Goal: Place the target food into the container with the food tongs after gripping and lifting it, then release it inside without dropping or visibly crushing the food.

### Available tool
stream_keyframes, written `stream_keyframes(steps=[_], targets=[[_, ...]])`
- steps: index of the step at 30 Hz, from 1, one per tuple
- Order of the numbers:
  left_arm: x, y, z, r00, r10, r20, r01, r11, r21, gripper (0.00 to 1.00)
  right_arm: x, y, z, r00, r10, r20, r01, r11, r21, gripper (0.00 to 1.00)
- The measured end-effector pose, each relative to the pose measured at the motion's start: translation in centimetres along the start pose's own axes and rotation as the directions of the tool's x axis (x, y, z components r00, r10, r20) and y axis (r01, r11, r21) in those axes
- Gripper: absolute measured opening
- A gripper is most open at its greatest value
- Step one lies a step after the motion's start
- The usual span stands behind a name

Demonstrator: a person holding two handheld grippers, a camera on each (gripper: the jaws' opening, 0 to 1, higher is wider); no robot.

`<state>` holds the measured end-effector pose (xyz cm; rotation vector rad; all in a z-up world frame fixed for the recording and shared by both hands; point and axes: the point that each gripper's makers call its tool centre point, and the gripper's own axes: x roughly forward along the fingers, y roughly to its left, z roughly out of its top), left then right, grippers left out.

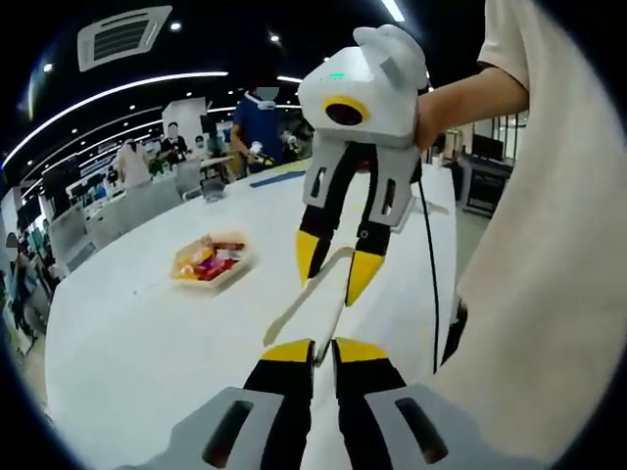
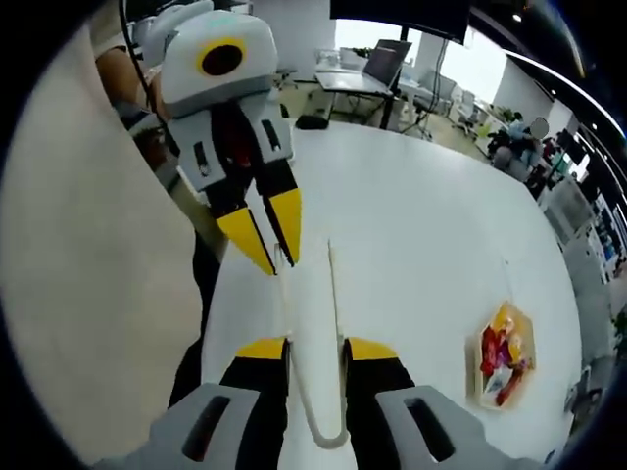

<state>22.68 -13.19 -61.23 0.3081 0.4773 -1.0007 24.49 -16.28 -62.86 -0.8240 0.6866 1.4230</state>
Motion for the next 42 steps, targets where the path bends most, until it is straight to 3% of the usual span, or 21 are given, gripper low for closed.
stream_keyframes(steps=[14, 24, 42], targets=[[-0.1, -1.3, -0.3, 0.999, -0.046, -0.022, 0.047, 0.998, 0.042, 0.01, 0.3, 0.7, -0.4, 1.0, 0.015, -0.004, -0.015, 1.0, -0.011, 0.22], [-0.4, -2.6, -0.3, 0.995, -0.091, -0.048, 0.095, 0.993, 0.077, 0.0, 0.4, 1.9, -0.8, 0.998, 0.07, 0.007, -0.07, 0.998, -0.001, 0.23], [-1.4, -3.2, 0.7, 0.993, -0.116, -0.027, 0.118, 0.989, 0.088, 0.0, 0.0, 2.2, -0.9, 0.996, 0.076, 0.051, -0.078, 0.996, 0.036, 0.24]])
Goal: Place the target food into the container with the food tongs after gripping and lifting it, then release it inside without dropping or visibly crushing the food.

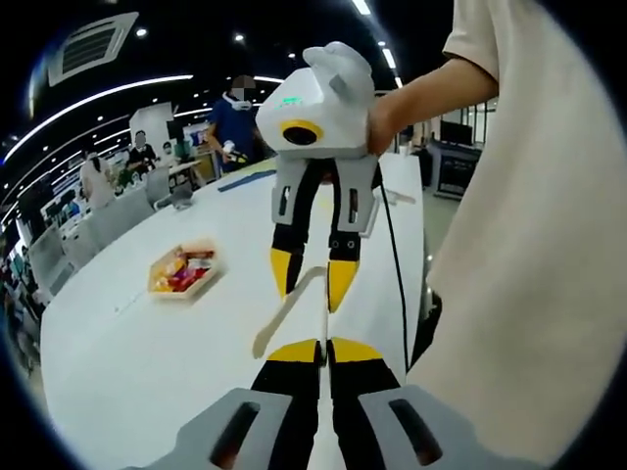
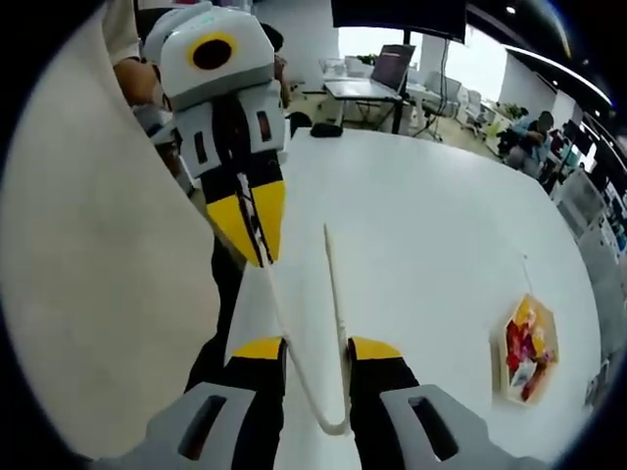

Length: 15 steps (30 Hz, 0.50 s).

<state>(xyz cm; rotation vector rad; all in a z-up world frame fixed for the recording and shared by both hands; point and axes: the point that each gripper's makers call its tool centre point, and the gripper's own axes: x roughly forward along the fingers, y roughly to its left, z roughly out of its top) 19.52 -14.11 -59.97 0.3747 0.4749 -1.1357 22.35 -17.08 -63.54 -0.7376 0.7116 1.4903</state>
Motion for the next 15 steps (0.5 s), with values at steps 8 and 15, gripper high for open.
stream_keyframes(steps=[8, 15], targets=[[-1.0, 0.1, 0.9, 0.999, -0.002, 0.035, 0.003, 1.0, -0.022, 0.0, 0.0, 0.0, -0.5, 1.0, 0.002, -0.003, -0.002, 1.0, 0.017, 0.26], [-1.5, 0.4, 1.8, 0.998, -0.002, 0.06, 0.003, 1.0, -0.023, 0.0, 0.2, -0.1, -1.1, 1.0, 0.004, -0.015, -0.004, 1.0, 0.022, 0.27]])
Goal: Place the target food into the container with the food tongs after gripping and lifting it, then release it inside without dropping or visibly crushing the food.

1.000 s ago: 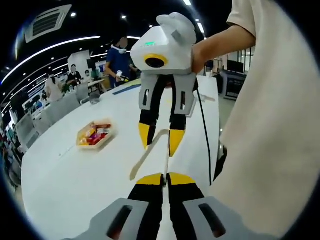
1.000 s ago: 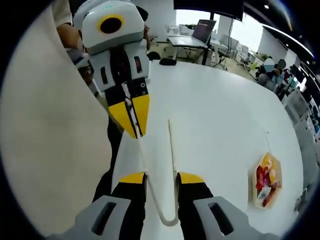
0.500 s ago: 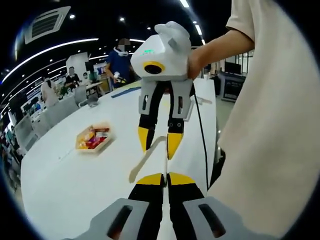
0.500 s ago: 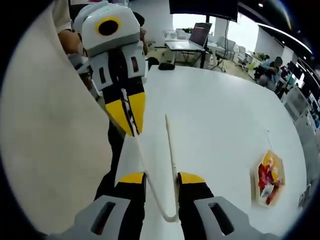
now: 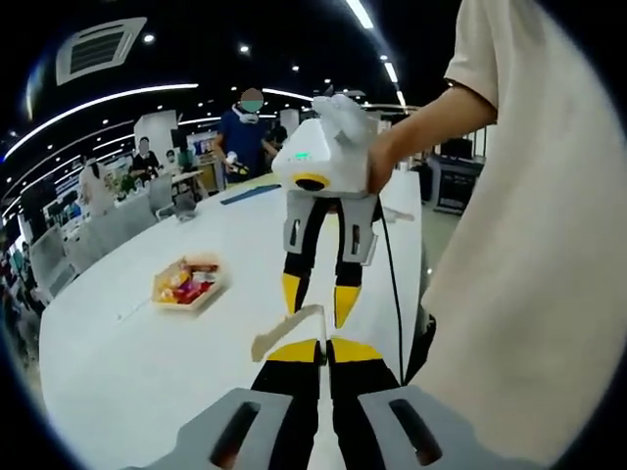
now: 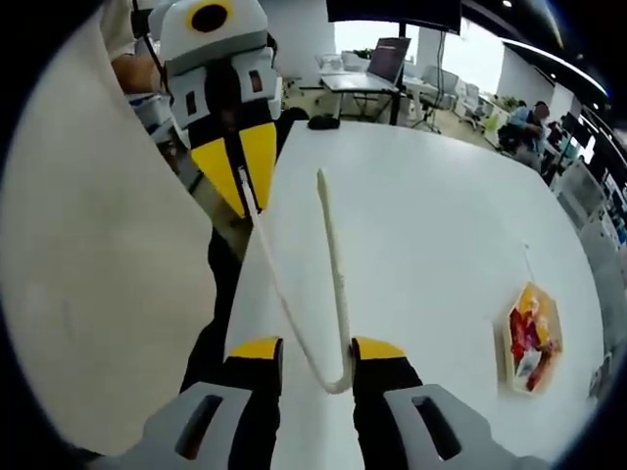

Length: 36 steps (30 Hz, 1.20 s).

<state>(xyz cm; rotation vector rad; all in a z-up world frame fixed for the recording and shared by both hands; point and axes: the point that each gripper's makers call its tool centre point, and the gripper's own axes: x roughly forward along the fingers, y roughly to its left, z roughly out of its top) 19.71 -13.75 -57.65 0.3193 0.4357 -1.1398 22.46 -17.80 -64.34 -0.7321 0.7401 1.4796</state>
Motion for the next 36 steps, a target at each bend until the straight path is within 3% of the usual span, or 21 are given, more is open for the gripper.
stream_keyframes(steps=[13, 28, 36], targets=[[-0.2, 0.2, 0.1, 1.0, 0.003, 0.006, -0.003, 1.0, -0.019, 0.0, 0.2, 0.0, -1.0, 1.0, -0.001, -0.006, 0.001, 1.0, 0.022, 0.28], [-0.5, 0.2, 1.9, 0.999, -0.013, 0.046, 0.015, 1.0, -0.028, 0.0, 0.9, -0.9, -1.5, 1.0, -0.002, 0.009, 0.002, 0.999, 0.046, 0.28], [-0.3, 0.3, 2.0, 0.998, -0.026, 0.051, 0.028, 0.999, -0.034, 0.0, 1.3, -1.1, -1.6, 1.0, 0.003, 0.009, -0.004, 0.999, 0.042, 0.24]])
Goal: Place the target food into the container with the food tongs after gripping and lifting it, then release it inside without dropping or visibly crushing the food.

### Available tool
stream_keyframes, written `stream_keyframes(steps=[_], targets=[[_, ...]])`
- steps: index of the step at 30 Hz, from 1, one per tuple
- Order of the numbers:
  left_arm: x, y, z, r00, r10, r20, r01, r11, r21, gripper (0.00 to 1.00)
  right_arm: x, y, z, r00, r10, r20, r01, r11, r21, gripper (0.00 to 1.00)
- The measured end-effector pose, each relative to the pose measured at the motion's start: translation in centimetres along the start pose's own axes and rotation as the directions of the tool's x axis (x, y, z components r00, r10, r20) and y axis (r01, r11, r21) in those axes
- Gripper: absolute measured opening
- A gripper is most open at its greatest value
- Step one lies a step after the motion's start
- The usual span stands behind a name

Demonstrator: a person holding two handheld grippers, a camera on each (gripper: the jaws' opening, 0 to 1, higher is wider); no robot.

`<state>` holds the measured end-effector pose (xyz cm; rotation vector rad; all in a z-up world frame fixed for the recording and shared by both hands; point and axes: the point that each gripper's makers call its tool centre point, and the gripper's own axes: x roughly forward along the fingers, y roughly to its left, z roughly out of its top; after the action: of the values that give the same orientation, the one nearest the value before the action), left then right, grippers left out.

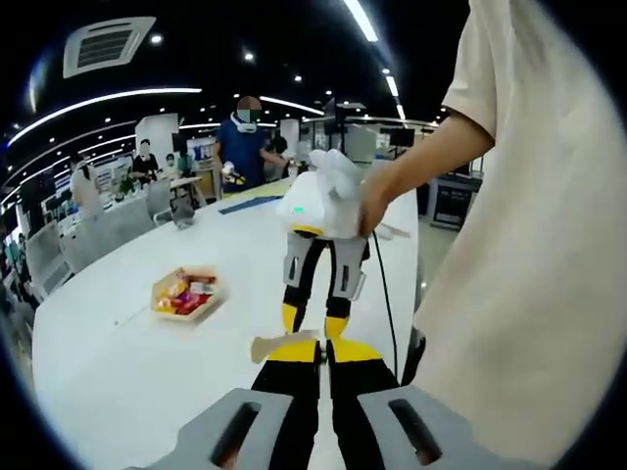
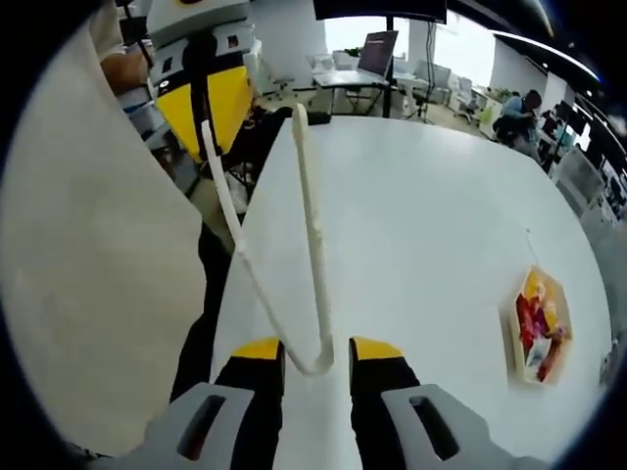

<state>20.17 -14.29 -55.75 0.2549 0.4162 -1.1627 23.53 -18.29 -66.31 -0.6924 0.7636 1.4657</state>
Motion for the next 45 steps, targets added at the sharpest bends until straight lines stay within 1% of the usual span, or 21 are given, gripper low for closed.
stream_keyframes(steps=[1, 3, 6, 10, 14, 18, 24, 25, 29, 34, 38, 40, 45], targets=[[0.0, 0.0, 0.0, 1.0, -0.002, 0.0, 0.002, 1.0, 0.0, 0.0, 0.0, 0.0, 0.0, 1.0, 0.003, 0.001, -0.003, 1.0, -0.001, 0.23], [0.1, 0.1, -0.1, 1.0, -0.004, -0.003, 0.004, 1.0, -0.001, 0.0, 0.1, 0.2, 0.0, 1.0, 0.011, -0.001, -0.011, 1.0, -0.007, 0.18], [0.2, 0.2, -0.1, 1.0, -0.008, -0.004, 0.008, 1.0, -0.004, 0.0, 0.1, 0.4, -0.2, 1.0, 0.019, -0.014, -0.019, 1.0, -0.016, 0.18], [0.3, 0.3, -0.4, 1.0, -0.014, -0.009, 0.014, 1.0, -0.005, 0.0, 0.0, 0.1, -0.5, 1.0, 0.009, -0.028, -0.009, 1.0, -0.02, 0.17], [0.7, 0.8, -1.4, 1.0, -0.012, -0.024, 0.011, 1.0, -0.021, 0.0, -0.3, -0.2, -1.0, 0.999, -0.007, -0.05, 0.006, 1.0, -0.023, 0.17], [1.0, 0.9, -2.0, 0.999, -0.012, -0.037, 0.011, 1.0, -0.02, 0.0, -0.5, -0.4, -1.4, 0.999, -0.018, -0.052, 0.018, 1.0, -0.005, 0.17], [1.8, 1.1, -3.3, 0.996, -0.02, -0.088, 0.021, 1.0, 0.01, 0.0, -0.8, -0.6, -2.3, 0.997, -0.039, -0.069, 0.04, 0.999, 0.013, 0.17], [2.0, 1.2, -3.8, 0.994, -0.02, -0.112, 0.023, 0.999, 0.027, 0.0, -0.8, -0.7, -2.5, 0.996, -0.044, -0.075, 0.045, 0.999, 0.017, 0.17], [2.6, 1.3, -5.0, 0.987, -0.029, -0.156, 0.038, 0.998, 0.055, 0.0, -0.9, -0.8, -3.0, 0.995, -0.054, -0.086, 0.057, 0.998, 0.026, 0.17], [3.1, 1.5, -6.5, 0.976, -0.046, -0.212, 0.067, 0.993, 0.095, 0.0, -0.9, -0.7, -3.5, 0.993, -0.066, -0.097, 0.07, 0.997, 0.036, 0.16], [3.7, 1.8, -7.1, 0.968, -0.057, -0.245, 0.089, 0.988, 0.125, 0.0, -0.7, -0.9, -4.1, 0.991, -0.078, -0.11, 0.083, 0.996, 0.044, 0.16], [4.2, 2.0, -7.6, 0.962, -0.061, -0.267, 0.103, 0.984, 0.146, 0.01, -0.7, -1.1, -4.4, 0.989, -0.085, -0.118, 0.092, 0.994, 0.053, 0.16], [5.4, 2.6, -8.1, 0.955, -0.065, -0.29, 0.115, 0.98, 0.16, 0.01, -0.4, -1.8, -5.4, 0.984, -0.11, -0.138, 0.12, 0.99, 0.067, 0.16]])
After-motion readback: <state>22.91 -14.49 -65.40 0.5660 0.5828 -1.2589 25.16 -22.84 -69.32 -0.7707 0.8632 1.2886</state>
